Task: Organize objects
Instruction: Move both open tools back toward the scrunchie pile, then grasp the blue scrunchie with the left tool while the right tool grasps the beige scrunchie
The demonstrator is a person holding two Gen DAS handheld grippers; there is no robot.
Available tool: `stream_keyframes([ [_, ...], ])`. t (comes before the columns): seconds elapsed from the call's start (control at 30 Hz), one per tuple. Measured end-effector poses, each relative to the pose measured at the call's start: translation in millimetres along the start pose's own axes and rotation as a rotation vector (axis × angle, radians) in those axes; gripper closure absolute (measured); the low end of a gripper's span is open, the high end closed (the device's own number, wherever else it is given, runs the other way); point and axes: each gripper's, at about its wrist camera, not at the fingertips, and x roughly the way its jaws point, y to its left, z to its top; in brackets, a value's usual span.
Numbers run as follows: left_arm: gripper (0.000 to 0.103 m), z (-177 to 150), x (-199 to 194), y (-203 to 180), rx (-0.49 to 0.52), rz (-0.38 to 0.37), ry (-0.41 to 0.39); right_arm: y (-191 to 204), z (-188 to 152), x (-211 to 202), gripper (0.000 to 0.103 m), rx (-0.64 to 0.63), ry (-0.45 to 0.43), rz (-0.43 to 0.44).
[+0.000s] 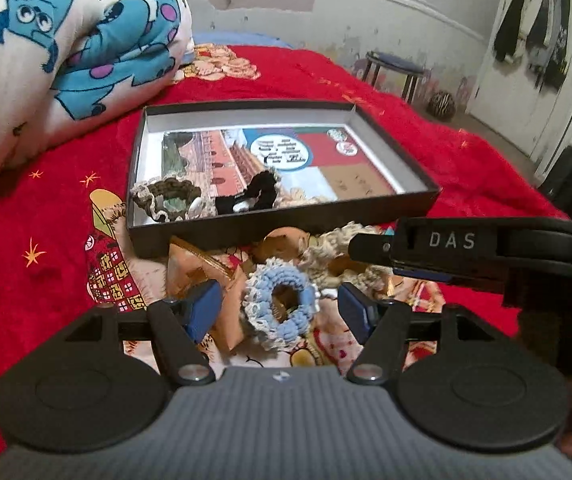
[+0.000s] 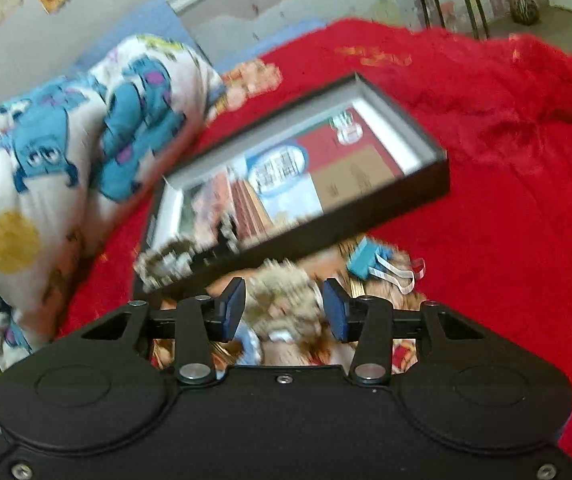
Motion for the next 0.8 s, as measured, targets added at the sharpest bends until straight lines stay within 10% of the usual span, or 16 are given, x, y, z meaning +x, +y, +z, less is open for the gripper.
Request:
stream_keyframes([
  [0.57, 0.046, -0.2, 23.2, -5.5, 0.067, 0.058, 0.013, -9.5, -1.7, 23.5, 0.063, 0.049, 0.076, 0.010],
  [0.8, 0.078, -2.1, 21.5, -9.2, 0.117, 0.069, 0.017, -12.0, -4.7, 32.2, 0.077, 0.078, 0.114, 0.019],
])
